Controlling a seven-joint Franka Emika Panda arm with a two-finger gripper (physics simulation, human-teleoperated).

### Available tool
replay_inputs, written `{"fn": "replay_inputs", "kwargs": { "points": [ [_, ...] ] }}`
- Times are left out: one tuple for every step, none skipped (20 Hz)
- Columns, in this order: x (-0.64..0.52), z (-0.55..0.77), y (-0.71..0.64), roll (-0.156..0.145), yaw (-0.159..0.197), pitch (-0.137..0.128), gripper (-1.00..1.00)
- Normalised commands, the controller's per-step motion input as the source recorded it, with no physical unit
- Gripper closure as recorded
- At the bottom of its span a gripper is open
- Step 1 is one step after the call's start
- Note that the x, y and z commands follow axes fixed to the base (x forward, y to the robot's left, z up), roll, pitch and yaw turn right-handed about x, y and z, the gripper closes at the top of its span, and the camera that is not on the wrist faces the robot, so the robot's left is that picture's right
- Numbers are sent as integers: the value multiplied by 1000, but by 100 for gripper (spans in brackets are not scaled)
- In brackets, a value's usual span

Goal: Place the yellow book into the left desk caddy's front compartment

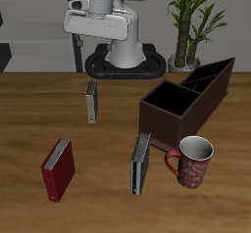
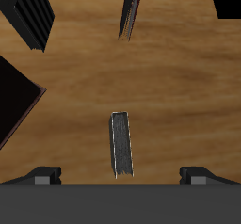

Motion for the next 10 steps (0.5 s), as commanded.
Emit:
{"fn": "replay_inputs", "kwargs": {
  "points": [
    [-25,-3,38,0,0,0,-100],
    [129,-182,-14,-20,-10,54,-100],
    [298,-258,-127,35,-42,107,-100],
    [151,-157,-77,-49,-31,28,-100],
    [316,-311,-23,-22,30,25,-100],
    [203,-255,-19,-7,-68,91,-100],
    [138,-204,42,21,1,48,-100],
    [-23,-10,28,0,0,0,-100],
    [164,-198,-14,-40,20,-21,-100],
    [-53,6,97,0,0,0,-100]
  ]
}}
